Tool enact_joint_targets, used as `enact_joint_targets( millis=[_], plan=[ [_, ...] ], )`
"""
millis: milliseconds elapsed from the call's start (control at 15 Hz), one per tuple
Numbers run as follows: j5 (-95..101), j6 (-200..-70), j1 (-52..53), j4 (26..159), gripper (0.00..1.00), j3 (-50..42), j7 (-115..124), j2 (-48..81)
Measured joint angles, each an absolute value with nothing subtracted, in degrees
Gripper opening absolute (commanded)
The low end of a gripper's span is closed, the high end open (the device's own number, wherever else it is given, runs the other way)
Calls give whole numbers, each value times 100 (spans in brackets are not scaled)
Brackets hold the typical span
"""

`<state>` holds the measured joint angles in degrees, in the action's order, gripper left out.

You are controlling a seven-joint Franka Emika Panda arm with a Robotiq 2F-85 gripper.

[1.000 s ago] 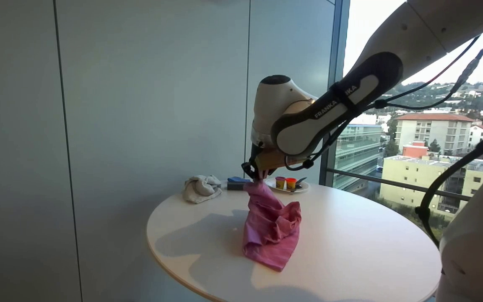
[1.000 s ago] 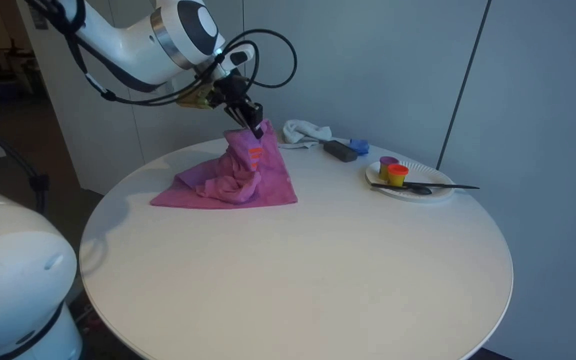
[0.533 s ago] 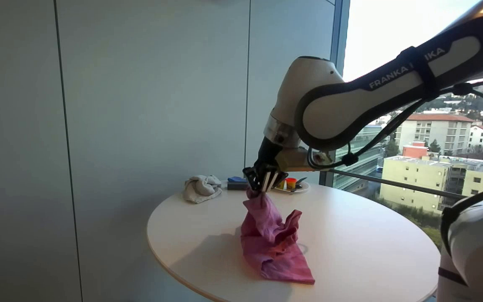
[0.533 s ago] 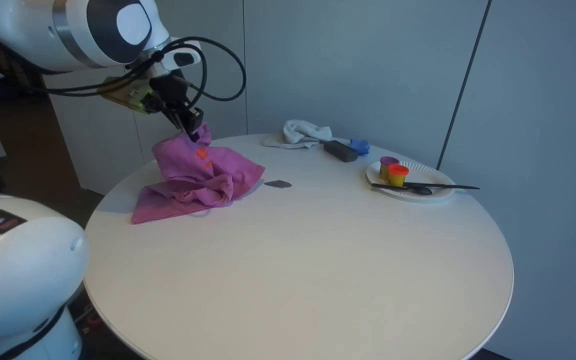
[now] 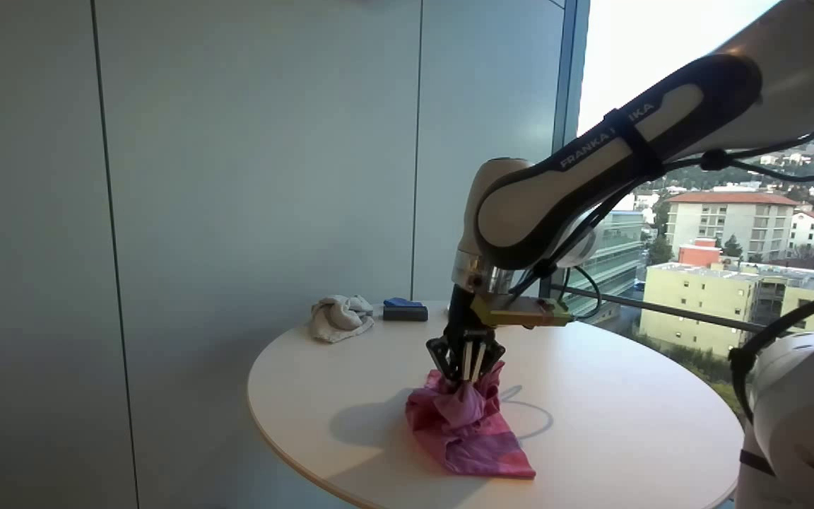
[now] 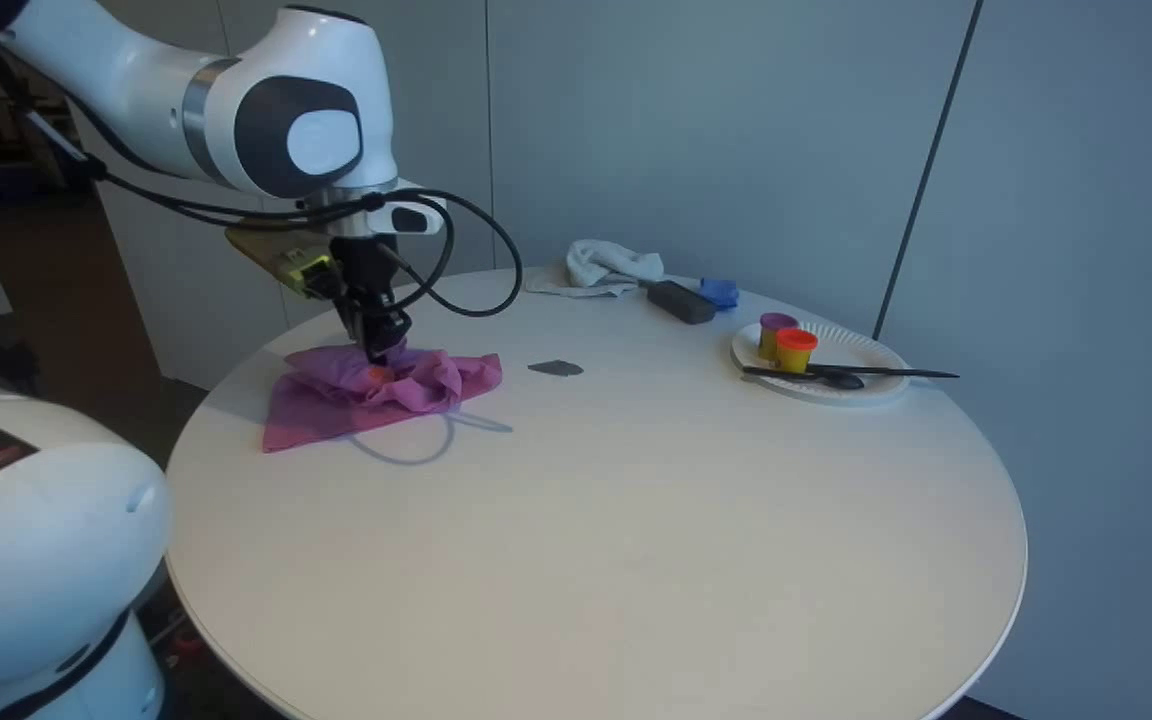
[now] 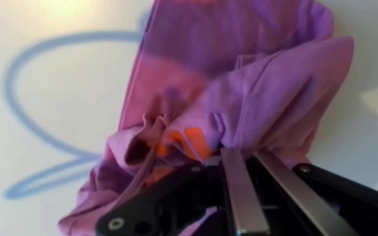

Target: Fold the pink t-shirt

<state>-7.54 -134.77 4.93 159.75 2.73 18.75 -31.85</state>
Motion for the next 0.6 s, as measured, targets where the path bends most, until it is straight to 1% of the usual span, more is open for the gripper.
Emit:
enact_joint_targets(
  millis=[67, 133, 200, 333, 400, 533, 600],
  plan=[
    [-736, -13432, 336, 15965, 2, 343, 1939, -2941],
    [-743, -13373, 243, 15851, 10, 394, 2008, -2740],
    [-742, -13179, 196, 15704, 32, 417, 2094, -2622],
    [-742, -12836, 117, 15463, 36, 433, 2282, -2415],
    [-738, -12658, 70, 15348, 40, 441, 2396, -2322],
    [-648, -12324, -54, 15177, 54, 479, 2747, -2182],
    [-510, -12241, -132, 15137, 62, 517, 2994, -2158]
  ],
)
